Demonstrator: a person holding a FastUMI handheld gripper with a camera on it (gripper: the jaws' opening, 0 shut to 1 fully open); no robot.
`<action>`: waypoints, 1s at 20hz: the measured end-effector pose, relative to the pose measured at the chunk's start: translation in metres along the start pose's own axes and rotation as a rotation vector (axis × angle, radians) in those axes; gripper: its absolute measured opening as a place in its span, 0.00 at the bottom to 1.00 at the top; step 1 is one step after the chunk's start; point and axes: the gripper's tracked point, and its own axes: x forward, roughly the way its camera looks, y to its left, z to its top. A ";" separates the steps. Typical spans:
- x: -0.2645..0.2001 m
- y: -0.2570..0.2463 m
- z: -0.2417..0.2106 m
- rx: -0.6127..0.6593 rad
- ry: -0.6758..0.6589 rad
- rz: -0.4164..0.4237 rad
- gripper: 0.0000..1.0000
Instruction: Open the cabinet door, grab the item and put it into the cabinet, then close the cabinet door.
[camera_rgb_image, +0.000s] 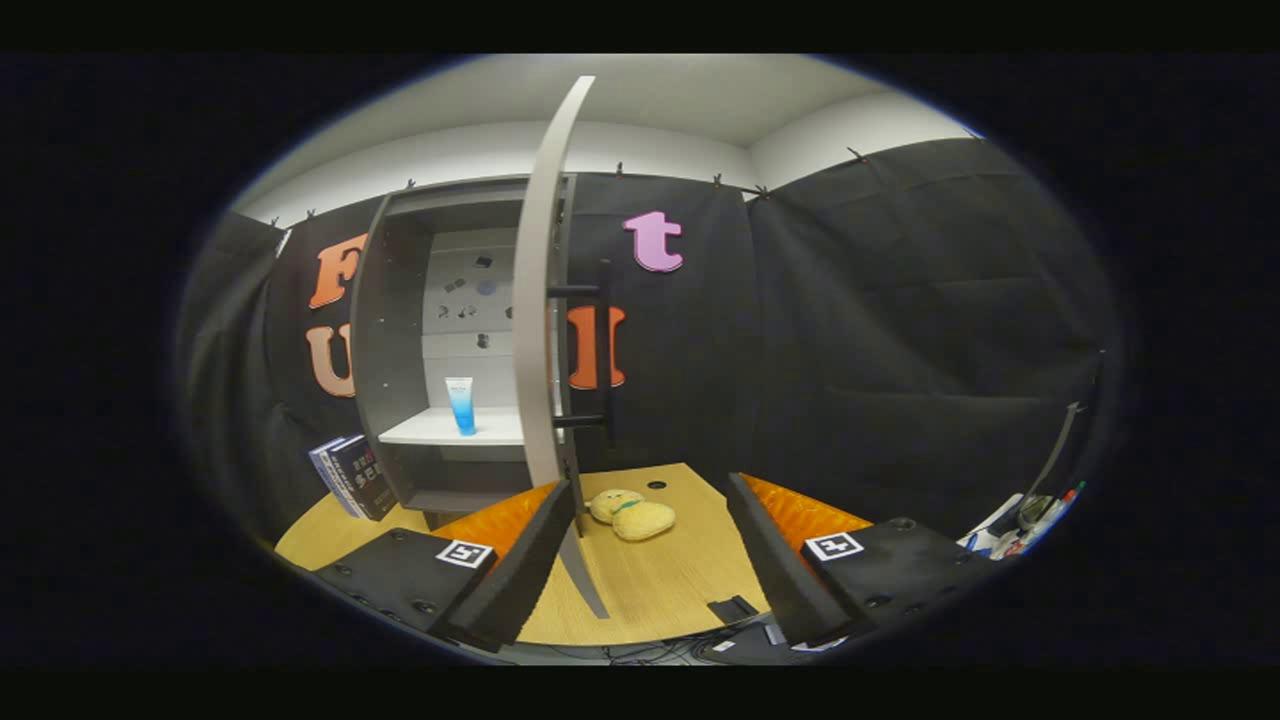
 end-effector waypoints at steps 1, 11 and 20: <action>0.007 -0.005 -0.004 0.016 0.010 -0.004 0.98; 0.029 -0.004 -0.025 0.021 0.035 0.016 0.97; 0.016 0.058 -0.029 -0.003 0.051 0.103 0.96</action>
